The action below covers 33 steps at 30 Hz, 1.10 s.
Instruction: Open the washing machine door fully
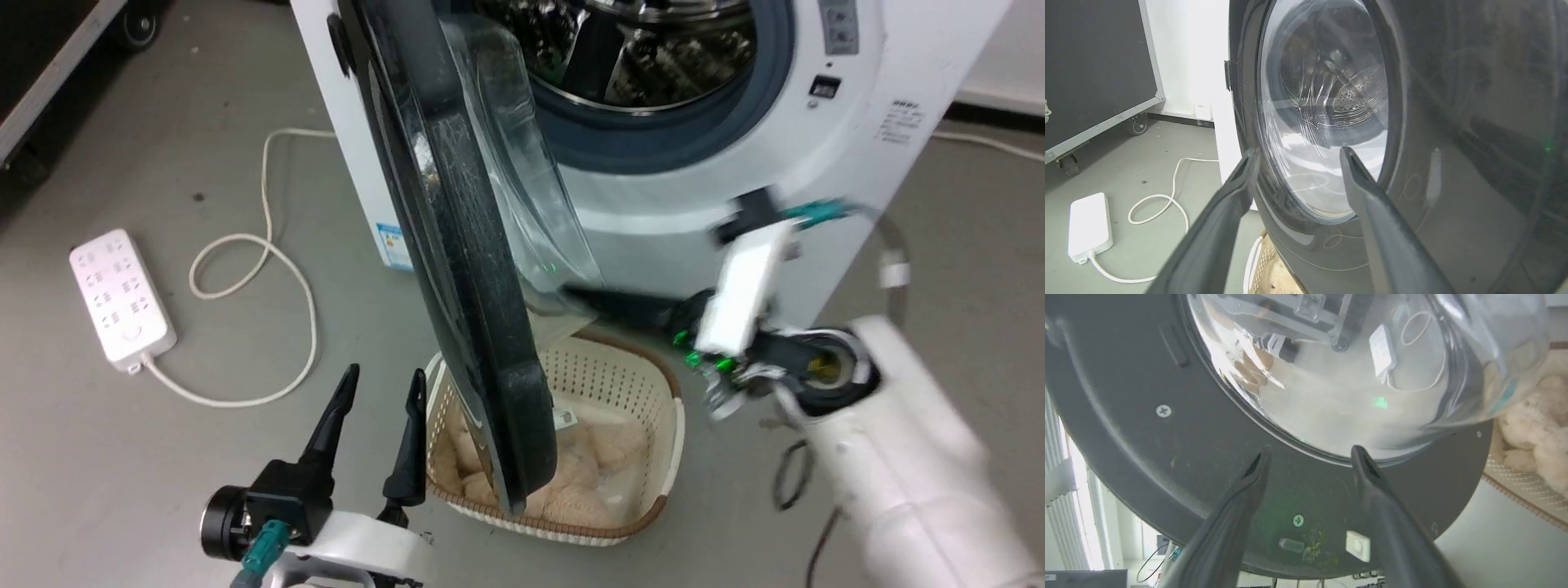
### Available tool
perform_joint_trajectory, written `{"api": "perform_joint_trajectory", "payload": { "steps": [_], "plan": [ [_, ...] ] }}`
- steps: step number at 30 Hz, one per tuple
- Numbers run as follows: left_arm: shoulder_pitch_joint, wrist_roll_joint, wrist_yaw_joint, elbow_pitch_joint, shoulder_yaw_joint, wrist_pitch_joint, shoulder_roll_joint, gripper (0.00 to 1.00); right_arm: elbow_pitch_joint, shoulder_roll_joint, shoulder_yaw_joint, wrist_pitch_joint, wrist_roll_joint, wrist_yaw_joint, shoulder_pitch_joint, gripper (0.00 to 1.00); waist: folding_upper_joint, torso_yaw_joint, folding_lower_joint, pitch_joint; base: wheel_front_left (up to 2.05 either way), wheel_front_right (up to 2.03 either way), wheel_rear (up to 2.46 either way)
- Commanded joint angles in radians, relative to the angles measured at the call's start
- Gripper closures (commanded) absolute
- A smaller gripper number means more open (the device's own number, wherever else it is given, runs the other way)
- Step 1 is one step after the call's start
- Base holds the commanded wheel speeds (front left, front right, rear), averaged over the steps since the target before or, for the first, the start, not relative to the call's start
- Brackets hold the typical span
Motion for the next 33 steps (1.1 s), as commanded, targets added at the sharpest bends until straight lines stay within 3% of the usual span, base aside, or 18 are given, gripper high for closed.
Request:
{"api": "perform_joint_trajectory", "payload": {
  "steps": [1, 5, 8, 11, 14, 19, 24, 33],
  "plan": [
    [0.012, -0.004, -0.002, -0.003, 0.007, -0.005, 0.003, 0.0, -0.021, -0.027, -0.015, -0.035, -0.027, 0.001, 0.026, 0.0, 0.0, -0.011, 0.0, -0.015, 0.0, 0.0, 0.0],
    [0.023, -0.017, -0.011, 0.004, 0.025, -0.005, 0.002, 0.0, -0.159, -0.128, -0.053, -0.24, -0.221, 0.001, 0.082, 0.0, 0.0, -0.04, 0.0, -0.042, 0.0, 0.0, 0.0],
    [0.03, -0.029, -0.029, 0.014, 0.043, -0.005, 0.008, 0.0, -0.268, -0.209, -0.111, -0.483, -0.466, 0.001, 0.172, 0.0, 0.0, -0.074, 0.0, -0.068, 0.0, 0.0, 0.0],
    [0.036, -0.033, -0.033, 0.015, 0.057, -0.005, 0.01, 0.0, -0.336, -0.209, -0.186, -0.587, -0.559, 0.001, 0.257, 0.0, 0.0, -0.101, 0.0, -0.084, 0.0, 0.0, 0.0],
    [0.041, -0.033, -0.033, 0.006, 0.067, -0.005, 0.011, 0.0, -0.43, -0.243, -0.219, -0.685, -0.734, 0.001, 0.347, 0.0, 0.0, -0.127, 0.0, -0.087, 0.0, 0.0, 0.0],
    [0.051, -0.03, -0.036, 0.001, 0.078, -0.005, 0.013, 0.0, -0.558, -0.197, -0.33, -0.789, -0.982, 0.001, 0.511, 0.0, 0.0, -0.155, 0.0, -0.093, 0.0, 0.0, 0.0],
    [0.066, -0.028, -0.035, -0.004, 0.082, -0.005, 0.011, 0.0, -0.664, -0.093, -0.42, -0.848, -1.183, 0.001, 0.661, 0.0, 0.0, -0.167, 0.0, -0.101, 0.0, 0.0, 0.0],
    [0.089, 0.001, -0.029, -0.005, 0.076, -0.005, 0.016, 0.0, -0.67, -0.006, -0.382, -0.905, -1.317, 0.001, 0.795, 0.0, 0.0, -0.173, 0.0, -0.107, 0.0, 0.0, 0.0]
  ]
}}
